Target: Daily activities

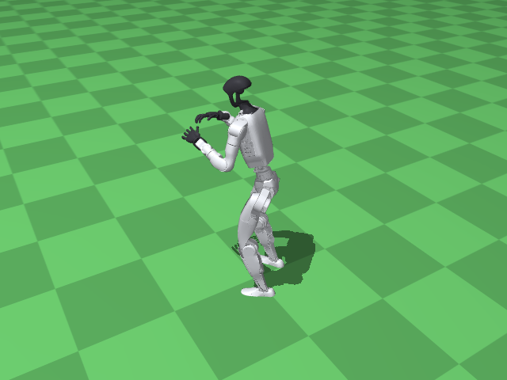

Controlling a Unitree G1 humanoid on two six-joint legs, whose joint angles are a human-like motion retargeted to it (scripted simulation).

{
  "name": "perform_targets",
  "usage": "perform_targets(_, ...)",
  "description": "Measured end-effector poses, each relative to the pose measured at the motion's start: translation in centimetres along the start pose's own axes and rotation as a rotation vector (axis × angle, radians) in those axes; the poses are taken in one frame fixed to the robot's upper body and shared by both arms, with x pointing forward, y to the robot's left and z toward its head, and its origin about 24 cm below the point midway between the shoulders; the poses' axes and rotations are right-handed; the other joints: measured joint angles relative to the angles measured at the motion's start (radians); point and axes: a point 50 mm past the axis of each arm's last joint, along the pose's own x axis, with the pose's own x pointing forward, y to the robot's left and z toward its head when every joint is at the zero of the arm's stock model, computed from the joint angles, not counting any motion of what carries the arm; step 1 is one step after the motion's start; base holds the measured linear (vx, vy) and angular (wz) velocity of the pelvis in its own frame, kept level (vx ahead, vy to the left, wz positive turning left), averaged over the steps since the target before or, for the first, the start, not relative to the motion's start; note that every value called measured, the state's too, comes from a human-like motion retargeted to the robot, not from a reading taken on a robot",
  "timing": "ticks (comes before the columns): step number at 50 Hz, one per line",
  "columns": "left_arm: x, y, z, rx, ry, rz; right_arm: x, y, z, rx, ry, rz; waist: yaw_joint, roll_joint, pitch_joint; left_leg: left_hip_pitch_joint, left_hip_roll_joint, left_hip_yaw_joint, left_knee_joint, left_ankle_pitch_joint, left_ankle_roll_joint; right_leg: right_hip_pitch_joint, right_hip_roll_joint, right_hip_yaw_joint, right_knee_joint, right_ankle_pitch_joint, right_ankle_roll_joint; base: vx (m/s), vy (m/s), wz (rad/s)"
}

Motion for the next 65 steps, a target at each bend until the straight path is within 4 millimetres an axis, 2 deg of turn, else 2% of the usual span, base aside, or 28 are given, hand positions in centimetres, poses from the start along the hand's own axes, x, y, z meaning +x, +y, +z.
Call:
perform_targets(3, 1.0, 5.0, 1.6, 0.149, -0.065, 0.231, -2.6, 5.7, -2.4, 0.282, 0.108, 0.279, -0.004, 0.014, -0.015, -0.013, -0.008, -0.009, 0.0, 0.012, -0.007, -0.003, -0.011, -0.018, -0.003, 0.0, 0.005, 0.0, 0.0, 0.14)
perform_targets(5, 0.8, 6.5, 1.7, 0.194, -0.058, 0.312, -4.3, 7.7, -2.7, 0.404, 0.146, 0.361, -0.007, 0.024, -0.022, -0.024, -0.014, -0.017, 0.006, 0.015, -0.01, -0.009, -0.02, -0.03, 0.003, -0.004, 0.007, 0.0, 0.0, 0.22)
perform_targets(7, 0.1, 5.7, 0.6, 0.179, 0.006, 0.282, -4.5, 6.6, -2.3, 0.389, 0.121, 0.321, -0.005, 0.023, -0.025, -0.031, -0.018, -0.025, 0.004, 0.016, -0.007, -0.011, -0.024, -0.037, -0.001, -0.004, 0.011, 0.0, 0.0, 0.0)
perform_targets(10, -1.5, 1.5, -1.9, 0.049, 0.137, 0.093, -2.8, 1.1, -0.5, 0.141, 0.035, 0.1, 0.014, 0.007, -0.025, -0.027, -0.022, -0.028, -0.01, 0.021, 0.0, -0.006, -0.021, -0.034, -0.02, 0.006, 0.012, 0.0, 0.0, 0.0)
perform_targets(13, -3.5, -2.8, -3.1, -0.083, 0.224, -0.083, -1.2, -4.3, 1.8, -0.128, -0.006, -0.182, 0.041, -0.016, -0.025, -0.028, -0.02, -0.026, 0.01, 0.012, 0.008, -0.01, -0.019, -0.019, -0.003, 0.007, -0.001, 0.0, 0.0, 0.0)
perform_targets(15, -4.4, -4.4, -3.3, -0.131, 0.246, -0.147, -0.7, -6.4, 2.8, -0.225, -0.009, -0.293, 0.05, -0.026, -0.027, -0.038, -0.018, -0.026, 0.038, 0.001, 0.01, -0.02, -0.02, -0.009, 0.023, 0.003, -0.008, 0.0, 0.0, 0.0)
perform_targets(17, -4.7, -4.7, -3.1, -0.15, 0.239, -0.169, -0.5, -7.5, 3.1, -0.282, 0.01, -0.341, 0.051, -0.033, -0.029, -0.047, -0.017, -0.025, 0.058, -0.009, 0.01, -0.03, -0.019, -0.001, 0.041, -0.001, -0.011, 0.0, 0.0, 0.0)
perform_targets(21, -4.6, -4.3, -2.8, -0.187, 0.204, -0.161, -0.5, -8.5, 2.9, -0.351, 0.063, -0.368, 0.041, -0.041, -0.026, -0.05, -0.014, -0.025, 0.056, -0.01, 0.009, -0.036, -0.013, 0.009, 0.039, 0.005, -0.007, 0.0, 0.0, 0.0)
perform_targets(25, -4.7, -3.4, -2.6, -0.221, 0.177, -0.121, -1.5, -8.2, 1.3, -0.382, 0.172, -0.349, 0.022, -0.035, -0.022, -0.045, -0.013, -0.026, 0.026, 0.004, 0.011, -0.031, -0.007, 0.005, 0.013, 0.02, 0.002, 0.0, 0.0, 0.0)
perform_targets(28, -4.5, -1.9, -2.4, -0.195, 0.149, -0.062, -2.6, -6.0, -1.0, -0.327, 0.281, -0.23, 0.01, -0.021, -0.021, -0.04, -0.014, -0.03, 0.001, 0.018, 0.011, -0.025, -0.004, -0.002, -0.011, 0.029, 0.008, 0.0, 0.0, 0.0)
perform_targets(31, -4.1, 0.2, -1.8, -0.117, 0.104, 0.014, -4.2, -2.7, -3.3, -0.214, 0.383, -0.055, -0.001, -0.005, -0.026, -0.041, -0.016, -0.037, -0.012, 0.029, 0.011, -0.023, -0.004, -0.008, -0.024, 0.032, 0.009, 0.0, 0.0, 0.0)
perform_targets(33, -3.9, 1.0, -1.5, -0.07, 0.092, 0.041, -5.0, -1.1, -4.2, -0.151, 0.425, 0.03, -0.007, 0.005, -0.035, -0.047, -0.018, -0.043, -0.007, 0.03, 0.008, -0.026, -0.005, -0.011, -0.021, 0.028, 0.007, 0.0, 0.0, 0.0)
perform_targets(35, -3.9, 1.1, -1.6, -0.053, 0.103, 0.043, -5.4, -0.7, -4.4, -0.136, 0.44, 0.052, -0.01, 0.009, -0.044, -0.052, -0.02, -0.049, -0.005, 0.032, 0.005, -0.027, -0.006, -0.014, -0.021, 0.024, 0.005, 0.0, 0.0, 0.0)
perform_targets(37, -4.2, 0.2, -2.2, -0.078, 0.141, 0.017, -5.1, -1.9, -3.9, -0.188, 0.428, -0.01, -0.009, 0.006, -0.052, -0.055, -0.019, -0.05, 0.0, 0.03, 0.002, -0.03, -0.006, -0.014, -0.018, 0.022, 0.003, 0.0, 0.0, 0.0)
perform_targets(40, -5.1, -2.2, -3.6, -0.145, 0.231, -0.031, -3.9, -5.3, -2.3, -0.339, 0.387, -0.196, 0.001, -0.007, -0.05, -0.049, -0.015, -0.043, -0.002, 0.026, 0.002, -0.027, -0.002, -0.008, -0.022, 0.022, 0.0, 0.0, 0.0, 0.0)
perform_targets(43, -6.3, -3.8, -4.6, -0.177, 0.304, -0.043, -3.4, -7.7, -0.8, -0.461, 0.365, -0.351, 0.006, -0.015, -0.042, -0.06, -0.011, -0.036, 0.03, 0.009, 0.006, -0.038, -0.002, 0.0, 0.004, 0.018, -0.002, 0.0, 0.0, 0.0)
perform_targets(48, -7.2, -3.6, -5.2, -0.137, 0.33, 0.007, -3.4, -9.5, -0.1, -0.625, 0.398, -0.487, -0.002, 0.004, -0.022, -0.078, -0.007, -0.025, 0.065, -0.017, 0.013, -0.058, -0.003, 0.012, 0.033, 0.013, 0.0, 0.0, 0.02, -0.02)
perform_targets(50, -6.9, -2.1, -4.8, -0.08, 0.288, 0.064, -3.4, -9.1, -1.2, -0.65, 0.448, -0.459, -0.005, 0.025, -0.011, -0.076, -0.01, -0.023, 0.049, -0.015, 0.015, -0.059, -0.004, 0.012, 0.022, 0.017, 0.003, 0.02, 0.05, -0.01)
perform_targets(52, -6.0, -0.1, -3.7, -0.014, 0.205, 0.13, -3.7, -7.7, -3.1, -0.62, 0.503, -0.363, -0.005, 0.05, -0.005, -0.074, -0.016, -0.023, 0.031, -0.01, 0.017, -0.06, -0.009, 0.011, 0.014, 0.022, 0.007, 0.01, 0.03, 0.02)
perform_targets(57, -3.5, 3.5, 0.6, 0.1, -0.054, 0.196, -4.9, -1.5, -7.5, -0.374, 0.582, -0.007, 0.001, 0.117, -0.008, -0.074, -0.04, -0.022, -0.005, 0.01, 0.02, -0.071, -0.028, 0.015, 0.004, 0.029, 0.013, 0.0, 0.0, 0.0)
perform_targets(60, -2.7, 4.1, 2.8, 0.127, -0.172, 0.173, -5.6, 1.5, -8.5, -0.225, 0.579, 0.153, 0.003, 0.146, -0.02, -0.086, -0.052, -0.021, 0.001, 0.009, 0.019, -0.087, -0.039, 0.026, 0.019, 0.023, 0.013, 0.0, 0.0, 0.0)
perform_targets(65, -1.9, 4.5, 4.0, 0.127, -0.234, 0.117, -6.5, 3.7, -9.3, -0.081, 0.567, 0.292, 0.005, 0.163, -0.044, -0.091, -0.063, -0.025, -0.017, 0.022, 0.02, -0.099, -0.044, 0.037, 0.016, 0.023, 0.01, 0.0, 0.0, 0.0)
